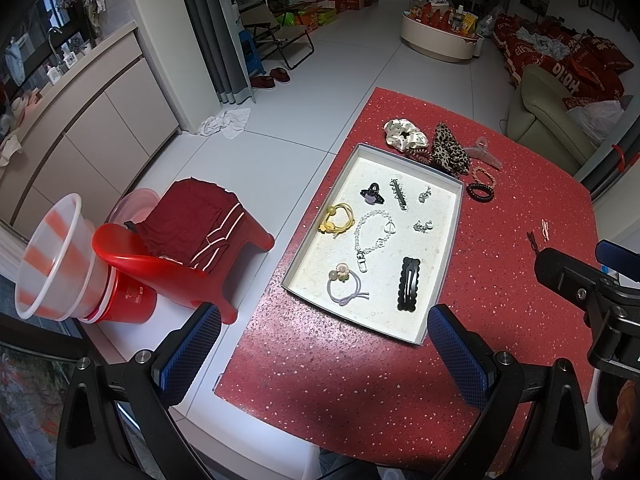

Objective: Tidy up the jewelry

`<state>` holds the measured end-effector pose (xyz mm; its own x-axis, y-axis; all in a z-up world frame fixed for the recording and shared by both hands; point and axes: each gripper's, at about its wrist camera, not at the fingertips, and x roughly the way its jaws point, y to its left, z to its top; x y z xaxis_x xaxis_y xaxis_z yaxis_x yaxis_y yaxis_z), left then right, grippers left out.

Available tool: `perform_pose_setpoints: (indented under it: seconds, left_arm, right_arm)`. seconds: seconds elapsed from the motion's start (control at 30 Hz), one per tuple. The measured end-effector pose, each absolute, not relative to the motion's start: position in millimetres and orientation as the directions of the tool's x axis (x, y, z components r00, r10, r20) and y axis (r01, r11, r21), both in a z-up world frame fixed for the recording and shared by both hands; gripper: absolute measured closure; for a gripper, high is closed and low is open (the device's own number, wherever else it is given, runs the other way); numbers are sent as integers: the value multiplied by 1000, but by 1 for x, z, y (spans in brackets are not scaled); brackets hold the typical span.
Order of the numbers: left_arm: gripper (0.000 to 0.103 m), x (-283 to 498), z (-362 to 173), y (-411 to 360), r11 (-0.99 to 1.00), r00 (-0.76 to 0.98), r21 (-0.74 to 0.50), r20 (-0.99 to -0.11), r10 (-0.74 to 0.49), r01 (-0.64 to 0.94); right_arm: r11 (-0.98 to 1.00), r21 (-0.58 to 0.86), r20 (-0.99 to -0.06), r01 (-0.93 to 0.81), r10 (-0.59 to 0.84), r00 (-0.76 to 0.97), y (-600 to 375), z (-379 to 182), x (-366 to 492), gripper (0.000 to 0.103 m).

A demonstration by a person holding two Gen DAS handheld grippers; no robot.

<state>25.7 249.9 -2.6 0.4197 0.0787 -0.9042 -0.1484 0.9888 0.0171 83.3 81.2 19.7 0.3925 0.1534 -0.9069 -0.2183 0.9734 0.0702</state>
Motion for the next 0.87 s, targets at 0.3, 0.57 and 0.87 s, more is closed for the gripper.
perform_pose_setpoints:
  seconds: [0.3, 0.57, 0.87]
  left_arm:
    - [0, 26, -3, 249, 989, 419, 17, -904, 79, -150]
    - [0, 25, -3, 252, 988, 418, 19, -905, 83, -154]
    - [0, 19, -3, 259, 988, 422, 19, -903, 81, -150]
  right_arm:
    - [973, 70, -907, -218, 153, 392, 81, 20, 83, 0]
    - [973, 70, -907, -219, 154, 393, 82, 20, 83, 0]
    - [973, 71, -906, -220, 155, 394, 85, 19, 82, 0]
